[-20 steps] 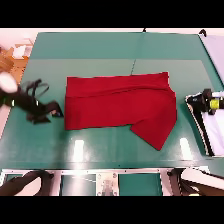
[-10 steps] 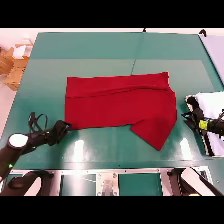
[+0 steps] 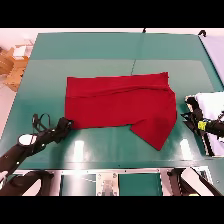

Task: Fold the shirts.

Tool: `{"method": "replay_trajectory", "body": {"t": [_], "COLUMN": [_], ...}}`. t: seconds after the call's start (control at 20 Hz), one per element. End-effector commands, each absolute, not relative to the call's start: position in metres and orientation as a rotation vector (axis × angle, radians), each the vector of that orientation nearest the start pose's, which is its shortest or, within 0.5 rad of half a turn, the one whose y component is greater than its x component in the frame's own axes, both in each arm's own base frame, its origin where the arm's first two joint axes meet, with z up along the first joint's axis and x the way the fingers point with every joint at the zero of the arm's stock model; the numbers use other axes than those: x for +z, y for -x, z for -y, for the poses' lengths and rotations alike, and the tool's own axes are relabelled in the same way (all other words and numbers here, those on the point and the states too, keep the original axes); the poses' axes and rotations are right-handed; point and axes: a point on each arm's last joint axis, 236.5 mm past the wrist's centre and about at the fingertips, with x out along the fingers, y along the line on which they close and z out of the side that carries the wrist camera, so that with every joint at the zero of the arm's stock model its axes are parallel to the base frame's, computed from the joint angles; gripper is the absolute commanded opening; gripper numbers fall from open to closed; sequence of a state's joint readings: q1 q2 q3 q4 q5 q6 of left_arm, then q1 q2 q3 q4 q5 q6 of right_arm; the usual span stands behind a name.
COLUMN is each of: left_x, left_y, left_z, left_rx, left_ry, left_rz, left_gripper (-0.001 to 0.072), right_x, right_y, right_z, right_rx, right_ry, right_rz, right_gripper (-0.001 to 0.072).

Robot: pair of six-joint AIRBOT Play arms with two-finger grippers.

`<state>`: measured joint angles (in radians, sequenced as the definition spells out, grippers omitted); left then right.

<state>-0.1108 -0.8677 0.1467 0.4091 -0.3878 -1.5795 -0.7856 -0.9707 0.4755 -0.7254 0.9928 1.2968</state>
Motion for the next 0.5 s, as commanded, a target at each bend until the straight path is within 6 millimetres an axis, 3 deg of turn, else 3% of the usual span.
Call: {"method": "replay_trajectory", "body": {"t": [0.0, 0.1, 0.2, 0.45], "left_x": [-0.114, -0.111, -0.108, -0.106], "left_y": [-0.275, -0.281, -0.283, -0.288], "left_z": [0.109, 0.107, 0.107, 0.103], "left_rx": [0.151, 0.144, 0.126, 0.112], "left_ry": [1.112, 1.095, 1.069, 1.017], "left_rz": [-1.013, -0.993, -0.987, -0.962], "left_gripper": [0.0279, 0.0031, 0.0028, 0.0028], "right_x": [-0.051, -0.053, -0.065, -0.107], "right_y": [-0.281, -0.279, -0.268, -0.231], "right_z": [0.072, 0.069, 0.064, 0.026], "right_rx": [-0.232, -0.230, -0.241, -0.240], "right_ry": [-1.117, -1.121, -1.118, -1.211], "right_rz": [-0.960, -0.969, -1.012, -1.166], "right_gripper": [0.0432, 0.0434, 0.0520, 0.0497]}}
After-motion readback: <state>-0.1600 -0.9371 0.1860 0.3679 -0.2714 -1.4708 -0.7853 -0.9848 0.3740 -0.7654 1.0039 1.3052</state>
